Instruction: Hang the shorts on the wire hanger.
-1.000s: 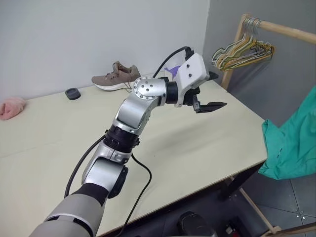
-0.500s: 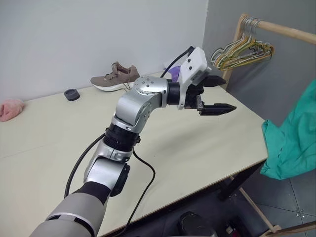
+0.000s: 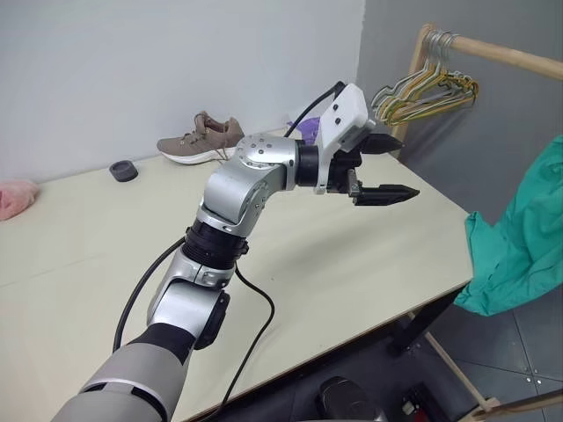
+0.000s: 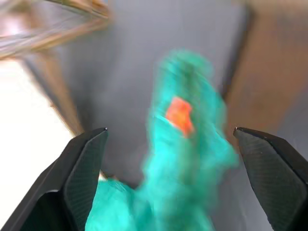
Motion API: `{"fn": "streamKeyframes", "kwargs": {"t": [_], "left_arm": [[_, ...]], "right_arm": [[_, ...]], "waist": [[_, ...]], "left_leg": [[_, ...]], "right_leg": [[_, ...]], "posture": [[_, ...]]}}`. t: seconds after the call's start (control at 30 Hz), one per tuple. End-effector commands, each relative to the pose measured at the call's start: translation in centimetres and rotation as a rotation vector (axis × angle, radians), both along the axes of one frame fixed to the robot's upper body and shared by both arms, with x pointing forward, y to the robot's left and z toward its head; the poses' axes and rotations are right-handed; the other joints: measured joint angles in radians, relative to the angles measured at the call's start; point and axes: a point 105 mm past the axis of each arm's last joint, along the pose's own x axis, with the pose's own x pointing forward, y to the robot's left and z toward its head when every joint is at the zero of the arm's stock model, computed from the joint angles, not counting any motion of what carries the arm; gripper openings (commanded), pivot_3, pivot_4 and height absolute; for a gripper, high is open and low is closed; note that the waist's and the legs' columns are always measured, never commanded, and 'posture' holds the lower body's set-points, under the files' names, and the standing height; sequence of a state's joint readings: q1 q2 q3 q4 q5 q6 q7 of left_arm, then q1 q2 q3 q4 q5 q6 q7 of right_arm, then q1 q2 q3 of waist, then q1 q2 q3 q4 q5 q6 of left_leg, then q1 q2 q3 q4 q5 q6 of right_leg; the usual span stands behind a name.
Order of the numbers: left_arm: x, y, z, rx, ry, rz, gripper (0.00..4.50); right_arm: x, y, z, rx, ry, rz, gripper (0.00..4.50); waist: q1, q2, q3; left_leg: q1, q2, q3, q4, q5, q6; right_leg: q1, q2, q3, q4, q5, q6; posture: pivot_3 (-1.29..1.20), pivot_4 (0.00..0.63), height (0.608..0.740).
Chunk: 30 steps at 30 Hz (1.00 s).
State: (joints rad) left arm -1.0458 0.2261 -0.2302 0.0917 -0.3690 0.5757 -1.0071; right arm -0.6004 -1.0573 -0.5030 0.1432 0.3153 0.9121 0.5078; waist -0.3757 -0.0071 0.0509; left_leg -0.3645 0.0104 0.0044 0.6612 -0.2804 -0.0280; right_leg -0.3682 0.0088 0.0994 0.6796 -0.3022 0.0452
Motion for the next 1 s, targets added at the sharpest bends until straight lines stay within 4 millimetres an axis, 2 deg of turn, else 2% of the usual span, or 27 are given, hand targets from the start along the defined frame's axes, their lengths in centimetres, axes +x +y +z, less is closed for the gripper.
{"fn": "streamKeyframes", "kwargs": {"t": [0.03, 0.13, 0.2, 0.27, 0.33, 0.4, 0.47, 0.57, 0.63, 0.73, 0.83, 1.0], "left_arm": [[0.8, 1.2, 0.5, -0.031, -0.03, 0.071, 4.5], [2.2, 3.2, -0.8, -0.025, -0.029, 0.198, 4.5], [3.7, 5.1, -1.8, -0.024, -0.046, 0.341, 4.5], [6.0, 8.8, -3.4, -0.038, -0.035, 0.602, 4.5], [7.5, 13.4, -5.6, -0.014, -0.064, 0.869, 4.5], [7.6, 18.0, -8.0, -0.005, -0.043, 1.107, 4.5], [6.7, 21.8, -10.7, 0.008, 0.023, 1.313, 4.5], [4.4, 25.2, -13.7, 0.061, 0.03, 1.483, 4.5], [3.1, 26.7, -15.2, 0.046, 0.082, 1.562, 4.5], [2.3, 27.6, -16.4, 0.004, 0.151, 1.629, 4.5], [2.7, 27.7, -16.4, -0.012, 0.17, 1.636, 4.5], [3.6, 27.5, -15.4, -0.029, 0.142, 1.588, 4.5]], "right_arm": [[0.5, 8.0, 1.7, -0.18, -0.137, 0.309, 4.49], [1.1, 13.6, -0.7, -0.257, -0.184, 0.498, 4.49], [1.4, 16.2, -2.5, -0.225, -0.208, 0.565, 4.49], [1.7, 19.4, -5.0, -0.203, -0.21, 0.661, 4.49], [1.7, 22.7, -7.6, -0.163, -0.189, 0.762, 4.49], [1.4, 25.3, -10.1, -0.087, -0.139, 0.845, 4.49], [1.3, 26.6, -12.0, -0.033, -0.109, 0.868, 4.49], [1.9, 26.9, -14.5, 0.006, -0.062, 0.844, 4.49], [2.6, 26.9, -15.8, 0.011, -0.035, 0.829, 4.49], [4.0, 27.1, -16.9, 0.029, -0.028, 0.809, 4.49], [5.2, 27.8, -17.3, 0.061, -0.034, 0.806, 4.49], [5.7, 29.0, -17.4, 0.068, -0.038, 0.852, 4.49]], "waist": [[-0.006, 0.0, 0.0], [-0.008, 0.0, -0.001], [-0.007, -0.001, -0.001], [-0.001, -0.001, -0.001], [0.006, -0.001, -0.002], [0.02, -0.002, -0.002], [0.049, -0.005, -0.004], [0.108, -0.011, -0.006], [0.156, -0.015, -0.009], [0.224, -0.018, -0.009], [0.262, -0.019, -0.009], [0.298, -0.019, -0.01]], "left_leg": [[0.0, 0.0, -0.001, 0.0, 0.0, 0.0], [0.0, 0.001, -0.002, 0.001, 0.0, -0.001], [0.0, 0.002, -0.003, 0.001, -0.001, -0.001], [0.0, 0.001, -0.004, 0.002, -0.001, -0.001], [0.0, 0.001, -0.004, 0.002, -0.001, 0.0], [0.0, 0.001, -0.005, 0.002, -0.001, 0.0], [-0.001, 0.002, -0.007, 0.002, -0.001, 0.0], [-0.003, 0.0, -0.01, 0.003, -0.001, 0.0], [-0.003, -0.002, -0.01, 0.003, -0.001, 0.0], [-0.003, -0.003, -0.012, 0.004, -0.003, 0.003], [-0.003, -0.004, -0.012, 0.006, -0.002, 0.004], [-0.002, -0.002, -0.014, 0.005, -0.002, 0.004]], "right_leg": [[0.0, 0.0, 0.0, 0.0, 0.0, 0.0], [0.0, 0.001, -0.001, 0.0, 0.0, 0.0], [0.001, 0.002, -0.001, 0.001, 0.0, 0.0], [0.0, 0.001, -0.001, 0.001, 0.0, 0.0], [-0.001, 0.001, -0.001, 0.001, 0.0, 0.0], [-0.002, 0.0, -0.001, 0.001, 0.001, 0.0], [-0.003, -0.003, -0.003, 0.002, 0.001, 0.0], [-0.004, -0.006, -0.006, 0.002, 0.004, -0.005], [-0.004, -0.009, -0.008, 0.002, 0.004, -0.005], [-0.002, -0.012, -0.012, 0.001, 0.006, -0.004], [-0.001, -0.011, -0.013, 0.001, 0.009, -0.006], [-0.001, -0.003, -0.013, 0.002, 0.01, -0.008]], "posture": [[-0.36, 0.0, 0.74], [-0.33, 0.0, 0.74], [-0.31, 0.0, 0.74], [-0.29, 0.0, 0.74], [-0.24, 0.0, 0.74], [-0.2, 0.0, 0.74], [-0.17, 0.0, 0.74], [-0.14, 0.0, 0.74], [-0.12, 0.0, 0.74], [-0.07, 0.0, 0.74], [-0.03, 0.0, 0.74], [0.03, 0.0, 0.74]]}}
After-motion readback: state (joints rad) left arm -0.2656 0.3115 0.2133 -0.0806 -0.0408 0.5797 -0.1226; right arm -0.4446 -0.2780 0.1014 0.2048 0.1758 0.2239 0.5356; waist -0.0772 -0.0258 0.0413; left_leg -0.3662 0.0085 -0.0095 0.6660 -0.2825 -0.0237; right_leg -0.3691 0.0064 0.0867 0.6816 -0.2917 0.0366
